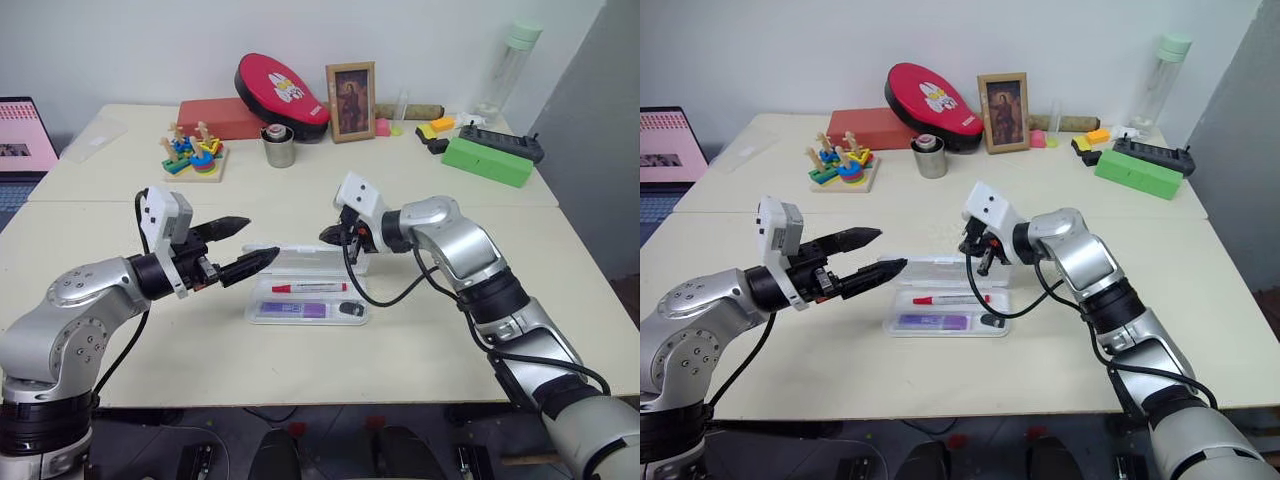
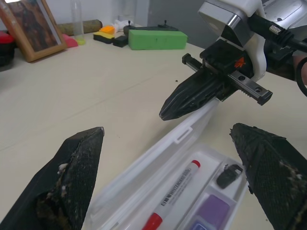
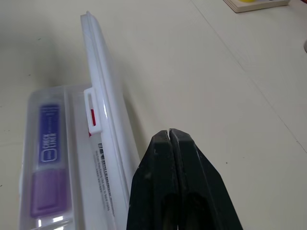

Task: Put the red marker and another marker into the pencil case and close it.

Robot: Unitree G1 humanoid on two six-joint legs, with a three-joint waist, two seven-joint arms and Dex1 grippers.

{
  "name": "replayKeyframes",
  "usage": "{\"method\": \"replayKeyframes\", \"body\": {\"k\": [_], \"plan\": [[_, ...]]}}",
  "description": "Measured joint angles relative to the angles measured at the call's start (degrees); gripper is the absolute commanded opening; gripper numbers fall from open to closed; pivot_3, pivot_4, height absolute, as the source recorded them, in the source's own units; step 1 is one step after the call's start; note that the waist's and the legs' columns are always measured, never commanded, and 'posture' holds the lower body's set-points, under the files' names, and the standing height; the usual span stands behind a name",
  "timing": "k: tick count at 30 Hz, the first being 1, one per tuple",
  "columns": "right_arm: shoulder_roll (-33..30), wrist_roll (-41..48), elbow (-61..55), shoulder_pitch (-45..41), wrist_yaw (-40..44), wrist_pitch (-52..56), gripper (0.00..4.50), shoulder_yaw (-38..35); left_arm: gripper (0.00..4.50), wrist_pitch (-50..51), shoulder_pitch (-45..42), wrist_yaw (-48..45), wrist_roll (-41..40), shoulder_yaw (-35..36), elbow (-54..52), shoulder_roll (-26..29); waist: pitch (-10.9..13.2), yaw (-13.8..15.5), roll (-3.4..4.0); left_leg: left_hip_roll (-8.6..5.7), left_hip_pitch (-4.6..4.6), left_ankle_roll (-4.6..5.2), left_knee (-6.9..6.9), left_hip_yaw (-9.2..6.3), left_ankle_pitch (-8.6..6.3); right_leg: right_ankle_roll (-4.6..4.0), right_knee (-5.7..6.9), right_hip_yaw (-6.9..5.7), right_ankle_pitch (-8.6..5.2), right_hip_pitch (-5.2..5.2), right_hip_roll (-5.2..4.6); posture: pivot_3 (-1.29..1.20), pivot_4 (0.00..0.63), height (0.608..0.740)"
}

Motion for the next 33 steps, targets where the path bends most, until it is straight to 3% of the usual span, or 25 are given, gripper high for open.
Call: {"method": "replayKeyframes", "body": {"k": [7,22,28,32,33], "plan": [[-1.74,0.02,-5.48,6.42,2.31,1.40,0.02,5.47,4.50,0.23,4.79,-3.03,0.21,0.01,-1.61,3.32,0.02,0.00,0.02,0.01,-0.01,0.00,0.00,0.00,0.00,0.01,-0.02,0.01,-0.01,-0.04,0.01,0.00,0.150,0.740],[-2.28,-3.75,-5.46,8.29,1.90,-1.69,0.02,9.84,4.50,-0.49,4.11,-2.71,0.74,-0.78,-1.63,3.41,-0.06,0.06,-0.08,0.01,0.03,0.00,0.02,0.01,0.00,0.01,-0.04,0.01,-0.01,0.01,0.01,0.00,0.150,0.740],[-1.34,-0.72,-5.48,9.83,1.30,-0.23,0.02,5.47,4.50,-0.88,1.59,1.41,2.83,-1.34,0.92,0.43,-0.04,0.19,-0.07,0.01,0.00,0.00,0.03,0.00,0.00,0.01,-0.03,0.00,-0.01,0.02,0.01,0.00,0.150,0.740],[-1.24,3.28,-5.95,10.50,-1.35,-0.21,0.02,-3.26,4.50,-2.73,-1.40,6.84,6.48,-1.25,7.57,-2.03,-0.04,0.21,-0.09,0.00,-0.01,0.00,0.05,0.00,0.00,0.01,-0.04,0.00,0.00,0.02,0.00,0.00,0.150,0.740],[-1.00,4.72,-6.14,10.52,-2.62,-0.20,0.19,-6.63,4.50,-4.02,-2.27,7.94,7.73,-1.12,9.41,-2.60,-0.04,0.21,-0.08,-0.01,-0.01,0.00,0.04,0.00,0.00,0.01,-0.05,0.00,0.00,0.02,0.00,0.00,0.150,0.740]]}}
